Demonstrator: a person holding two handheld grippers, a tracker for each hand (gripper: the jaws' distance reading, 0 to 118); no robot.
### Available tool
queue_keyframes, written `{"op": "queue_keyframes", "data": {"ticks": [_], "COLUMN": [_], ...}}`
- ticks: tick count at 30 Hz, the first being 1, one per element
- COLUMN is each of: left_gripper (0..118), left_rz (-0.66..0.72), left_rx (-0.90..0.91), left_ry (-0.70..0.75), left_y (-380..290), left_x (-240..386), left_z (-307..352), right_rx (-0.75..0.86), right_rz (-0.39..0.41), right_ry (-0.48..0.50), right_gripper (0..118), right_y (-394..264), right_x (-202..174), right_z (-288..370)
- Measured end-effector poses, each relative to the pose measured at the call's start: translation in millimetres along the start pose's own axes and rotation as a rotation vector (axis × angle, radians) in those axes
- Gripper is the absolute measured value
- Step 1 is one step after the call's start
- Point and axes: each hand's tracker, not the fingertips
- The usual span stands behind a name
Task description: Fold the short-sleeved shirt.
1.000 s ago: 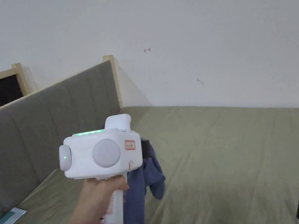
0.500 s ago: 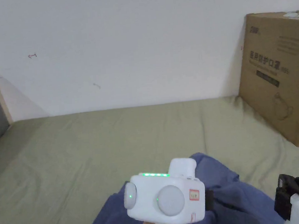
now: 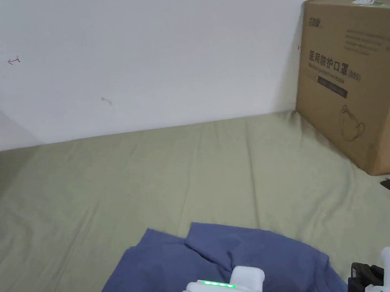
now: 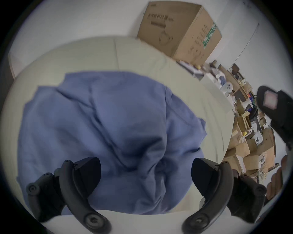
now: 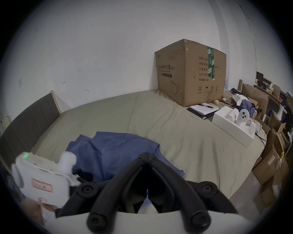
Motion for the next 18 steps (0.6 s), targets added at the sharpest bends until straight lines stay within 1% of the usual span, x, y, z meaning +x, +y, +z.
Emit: {"op": "queue_keyframes", "data": {"ticks": [2,3,4,5,6,7,8,9,12,13,15,16,17,18], "left_gripper": [113,112,107,86,56,21,1,0,0,0,0,0,0,0], "left_rz": [0.017,0.056,0.081,0.099,0.121,0.129,0.153,0.165,0.288,0.307,0.280,0.310,0.331,0.390], "left_rx": [0.060,0.070,0.106,0.139,0.168,0.188,0.204,0.222,0.189,0.179,0.156,0.145,0.146,0.130], "left_ry": [0.007,0.006,-0.004,0.009,0.053,0.122,0.204,0.254,0.223,0.249,0.329,0.344,0.320,0.299], "left_y": [3.6,5.3,5.2,4.0,3.0,1.7,-1.3,-4.5,-12.0,-14.8,-10.4,-6.9,0.2,11.3], "left_x": [-10.1,-19.6,-31.2,-40.0,-49.0,-60.1,-71.1,-82.6,-119.7,-130.1,-149.2,-159.4,-170.3,-182.5], "left_z": [28.3,43.6,58.6,69.9,86.9,95.6,102.3,107.7,115.0,114.9,109.2,106.0,101.5,92.4], "right_rx": [0.008,0.015,0.018,0.021,0.024,0.022,0.020,0.019,0.019,0.014,0.001,-0.007,-0.014,-0.022], "right_rz": [0.016,0.026,0.033,0.037,0.043,0.051,0.061,0.071,0.104,0.107,0.109,0.101,0.098,0.099], "right_ry": [0.025,0.039,0.049,0.057,0.071,0.086,0.100,0.111,0.143,0.149,0.160,0.167,0.179,0.189], "right_gripper": [0,0,0,0,0,0,0,0,0,0,0,0,0,0], "right_y": [2.9,4.1,5.4,5.1,5.8,6.6,6.7,6.3,5.6,5.5,5.7,6.6,8.0,8.7], "right_x": [-10.1,-15.5,-21.4,-25.6,-31.6,-38.1,-44.2,-49.6,-67.0,-72.8,-80.9,-83.8,-85.6,-86.8], "right_z": [3.8,4.7,4.9,4.2,3.6,2.4,0.9,-0.5,-5.3,-8.9,-17.4,-21.2,-24.3,-28.5]}}
